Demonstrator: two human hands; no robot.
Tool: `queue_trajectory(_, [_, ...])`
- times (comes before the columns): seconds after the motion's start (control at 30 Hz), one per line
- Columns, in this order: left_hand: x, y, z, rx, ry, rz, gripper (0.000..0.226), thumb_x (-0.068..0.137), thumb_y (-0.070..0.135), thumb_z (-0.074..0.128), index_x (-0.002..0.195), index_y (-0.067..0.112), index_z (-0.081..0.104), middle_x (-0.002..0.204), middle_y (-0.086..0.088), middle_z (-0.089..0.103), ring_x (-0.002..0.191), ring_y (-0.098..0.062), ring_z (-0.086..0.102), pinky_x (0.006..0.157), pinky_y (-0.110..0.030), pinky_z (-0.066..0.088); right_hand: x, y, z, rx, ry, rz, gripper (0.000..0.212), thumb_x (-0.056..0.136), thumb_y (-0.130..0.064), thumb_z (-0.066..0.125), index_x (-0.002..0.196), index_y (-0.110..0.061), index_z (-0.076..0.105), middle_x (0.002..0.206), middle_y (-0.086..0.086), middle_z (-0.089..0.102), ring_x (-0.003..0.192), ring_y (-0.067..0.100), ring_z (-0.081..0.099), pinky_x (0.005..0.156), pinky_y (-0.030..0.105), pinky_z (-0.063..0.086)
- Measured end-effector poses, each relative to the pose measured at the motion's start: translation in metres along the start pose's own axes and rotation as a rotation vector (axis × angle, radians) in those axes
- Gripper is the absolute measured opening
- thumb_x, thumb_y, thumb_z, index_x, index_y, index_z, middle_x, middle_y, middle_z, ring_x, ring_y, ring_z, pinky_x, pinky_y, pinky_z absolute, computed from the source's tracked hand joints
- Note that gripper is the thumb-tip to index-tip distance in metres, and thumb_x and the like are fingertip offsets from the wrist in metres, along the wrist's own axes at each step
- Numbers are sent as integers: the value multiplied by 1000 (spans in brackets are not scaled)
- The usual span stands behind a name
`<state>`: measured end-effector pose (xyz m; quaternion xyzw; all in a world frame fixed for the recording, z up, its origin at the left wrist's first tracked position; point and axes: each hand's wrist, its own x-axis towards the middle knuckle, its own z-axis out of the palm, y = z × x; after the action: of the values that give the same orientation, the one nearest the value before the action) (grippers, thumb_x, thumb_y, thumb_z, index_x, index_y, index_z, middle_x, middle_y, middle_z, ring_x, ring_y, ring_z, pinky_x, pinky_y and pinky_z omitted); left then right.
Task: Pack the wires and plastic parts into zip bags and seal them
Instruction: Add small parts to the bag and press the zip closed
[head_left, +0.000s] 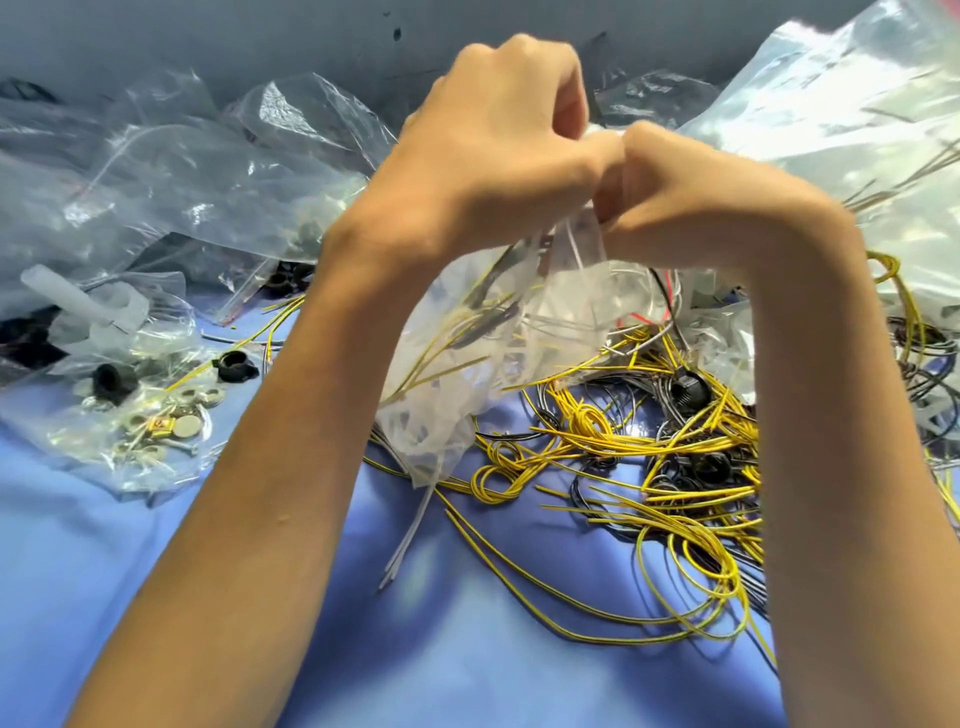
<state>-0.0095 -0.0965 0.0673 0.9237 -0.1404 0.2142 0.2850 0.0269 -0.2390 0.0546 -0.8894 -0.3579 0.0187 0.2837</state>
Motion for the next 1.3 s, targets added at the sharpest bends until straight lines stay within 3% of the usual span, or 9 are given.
queue_trajectory(0.1, [1, -2, -3, -56, 64, -6, 17, 63, 39, 45, 64, 24, 52, 64, 11, 58, 62, -7, 54, 58, -21, 40, -5, -1, 5, 22, 180, -38, 18, 72, -21, 67, 69, -3, 70, 54, -5, 49, 50, -5, 37, 46, 10, 30])
queue_trajectory(0.23, [3, -2, -5, -97, 132, -11, 14, 64, 37, 46, 63, 23, 50, 61, 10, 56, 55, 1, 48, 53, -17, 36, 2, -4, 7, 43, 294, -16, 25, 73, -8, 57, 54, -21, 67, 39, -17, 52, 40, -4, 47, 41, 5, 31])
queue_trajectory(0.3, [4, -2, -5, -134, 147, -19, 14, 64, 36, 46, 63, 23, 50, 62, 9, 57, 56, -2, 48, 56, -20, 39, 6, -7, 11, -66, 217, -18, 31, 77, -6, 57, 57, -25, 69, 46, -13, 57, 47, -3, 52, 45, 6, 37])
queue_trajectory(0.43, [5, -4, -5, -187, 141, -42, 14, 65, 33, 46, 62, 21, 51, 63, 4, 59, 56, -7, 48, 62, -27, 47, 10, -7, 17, -215, -89, 34, 14, 81, -15, 69, 94, -12, 72, 90, 18, 68, 79, 12, 55, 76, 37, 53])
queue_trajectory(0.8, [7, -14, -9, -235, 132, -79, 10, 63, 29, 49, 59, 21, 52, 58, 4, 57, 52, -7, 48, 63, -29, 48, -7, -6, 3, -151, -52, 143, 14, 77, -22, 61, 74, -31, 71, 49, -18, 61, 44, -6, 50, 40, 7, 33])
queue_trajectory(0.97, [8, -15, -7, -235, 109, -82, 10, 62, 29, 48, 60, 20, 51, 59, 3, 58, 53, -7, 48, 62, -25, 44, -4, -4, 3, -93, -47, 129, 18, 77, -17, 68, 87, -31, 74, 51, -24, 59, 49, -10, 48, 45, 6, 33])
queue_trajectory(1.07, [8, -16, -9, -216, 104, -84, 10, 63, 30, 48, 60, 20, 51, 60, 4, 58, 57, -8, 50, 64, -26, 46, -2, -7, 2, -2, -3, 56, 21, 80, -10, 69, 94, -23, 76, 68, -17, 70, 62, -7, 52, 57, 16, 43])
queue_trajectory(1.17, [9, -18, -11, -211, 99, -81, 11, 63, 31, 47, 60, 21, 51, 61, 5, 56, 58, -8, 50, 63, -25, 46, 1, -9, 7, -50, 66, -1, 17, 81, -10, 68, 91, -20, 77, 56, -16, 61, 52, -10, 46, 48, 9, 33])
queue_trajectory(1.3, [9, -19, -11, -230, 99, -75, 11, 65, 31, 47, 60, 22, 50, 59, 6, 52, 50, -3, 43, 52, -20, 35, 6, -11, 18, -214, -66, 7, 15, 83, -18, 68, 93, -10, 76, 88, 20, 70, 66, 10, 46, 66, 36, 47])
